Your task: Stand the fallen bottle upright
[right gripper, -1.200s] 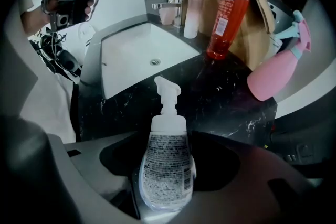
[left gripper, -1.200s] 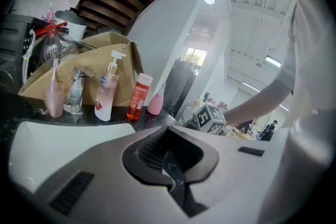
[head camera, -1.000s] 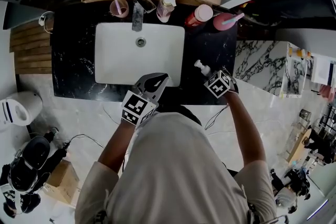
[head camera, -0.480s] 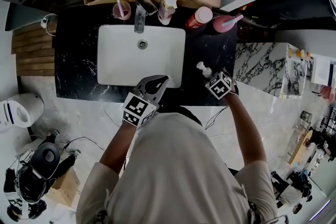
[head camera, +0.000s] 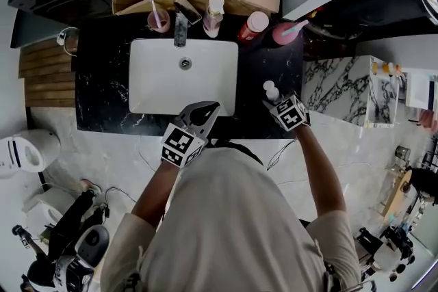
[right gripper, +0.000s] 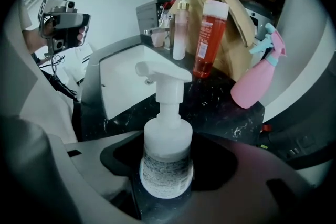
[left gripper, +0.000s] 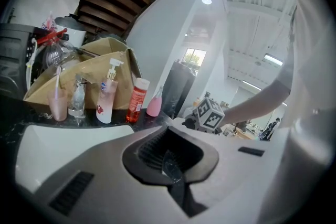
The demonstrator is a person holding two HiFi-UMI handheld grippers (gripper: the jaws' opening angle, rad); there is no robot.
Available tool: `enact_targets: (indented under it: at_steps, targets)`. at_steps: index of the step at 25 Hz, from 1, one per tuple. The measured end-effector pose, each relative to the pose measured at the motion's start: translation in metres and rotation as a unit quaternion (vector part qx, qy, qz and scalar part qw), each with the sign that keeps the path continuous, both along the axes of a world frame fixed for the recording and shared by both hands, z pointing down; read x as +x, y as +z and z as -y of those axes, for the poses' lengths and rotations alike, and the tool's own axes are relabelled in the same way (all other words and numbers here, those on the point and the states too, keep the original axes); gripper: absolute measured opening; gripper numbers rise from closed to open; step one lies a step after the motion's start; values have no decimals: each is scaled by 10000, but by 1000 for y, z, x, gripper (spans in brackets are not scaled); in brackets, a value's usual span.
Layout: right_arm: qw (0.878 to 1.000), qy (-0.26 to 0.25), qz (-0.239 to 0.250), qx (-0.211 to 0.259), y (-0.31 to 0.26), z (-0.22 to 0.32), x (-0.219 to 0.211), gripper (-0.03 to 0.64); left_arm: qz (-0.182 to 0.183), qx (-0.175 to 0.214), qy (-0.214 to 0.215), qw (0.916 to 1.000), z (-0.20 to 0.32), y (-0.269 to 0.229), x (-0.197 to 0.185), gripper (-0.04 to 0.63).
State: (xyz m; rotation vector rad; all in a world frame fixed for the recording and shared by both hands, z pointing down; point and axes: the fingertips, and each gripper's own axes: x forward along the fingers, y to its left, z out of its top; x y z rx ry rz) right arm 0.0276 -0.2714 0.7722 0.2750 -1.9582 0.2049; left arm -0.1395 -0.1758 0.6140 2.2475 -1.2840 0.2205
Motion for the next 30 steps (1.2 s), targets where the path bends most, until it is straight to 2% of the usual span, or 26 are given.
enact_targets:
  at_steps: [5, 15, 22, 30]
  targets:
    - [9968, 407, 649, 223, -22, 8, -5, 284, 23, 25, -18, 10000, -6, -7, 7, 8]
    - [9783, 1304, 1531, 490, -35, 13, 11, 281, 226, 63, -89, 9997, -16, -18, 15, 8]
    - [9667, 1487, 1899, 861, -36, 7, 15, 285, 333, -9, -93, 9994, -31, -18, 26, 8]
    - [9642, 1501, 2035, 800, -33, 8, 18, 295, 390, 0, -203, 9990, -40, -24, 42, 8]
